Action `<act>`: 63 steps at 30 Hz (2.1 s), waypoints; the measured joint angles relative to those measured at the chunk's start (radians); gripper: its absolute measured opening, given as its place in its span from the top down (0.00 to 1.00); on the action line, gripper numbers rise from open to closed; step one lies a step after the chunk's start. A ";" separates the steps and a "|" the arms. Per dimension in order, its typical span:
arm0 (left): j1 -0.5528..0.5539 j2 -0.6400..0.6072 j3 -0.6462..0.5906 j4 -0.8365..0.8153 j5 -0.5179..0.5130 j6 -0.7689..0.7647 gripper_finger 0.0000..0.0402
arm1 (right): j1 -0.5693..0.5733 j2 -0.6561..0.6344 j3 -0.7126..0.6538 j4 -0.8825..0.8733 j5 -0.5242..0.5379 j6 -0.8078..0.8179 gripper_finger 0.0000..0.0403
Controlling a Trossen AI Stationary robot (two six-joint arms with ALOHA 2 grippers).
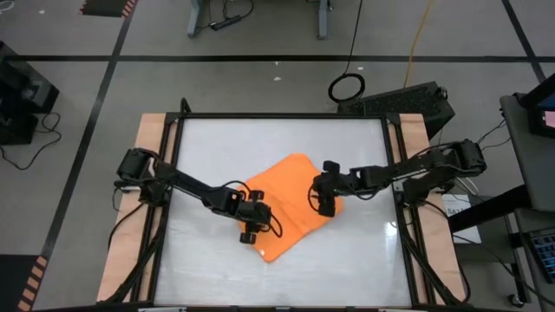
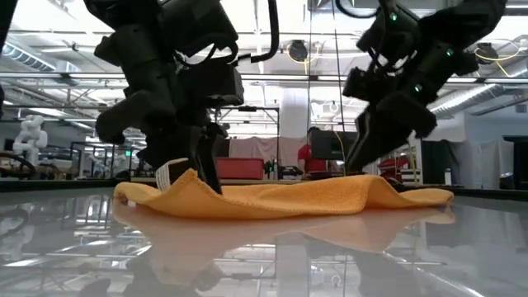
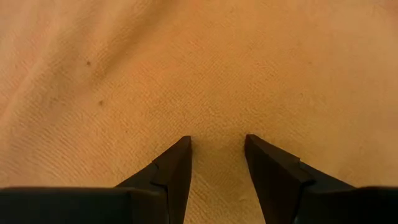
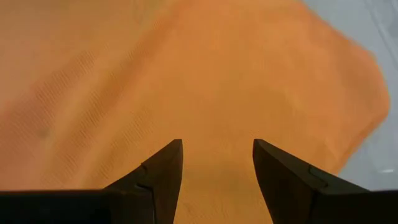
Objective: Roll towel
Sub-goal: Fold the orange towel
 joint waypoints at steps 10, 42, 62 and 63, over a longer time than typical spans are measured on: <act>-0.012 0.009 0.002 -0.110 -0.095 0.220 0.60 | -0.013 0.000 -0.169 0.118 -0.099 0.087 0.54; -0.001 -0.090 -0.011 -0.278 -0.284 0.709 0.60 | 0.376 -0.010 -0.027 -0.107 0.008 0.663 0.54; 0.105 -0.142 0.013 -0.288 -0.150 0.520 0.60 | 0.197 -0.011 -0.051 -0.057 0.141 0.298 0.54; 0.112 -0.141 0.013 -0.287 -0.130 0.503 0.60 | 0.190 -0.011 -0.058 -0.063 0.134 0.295 0.54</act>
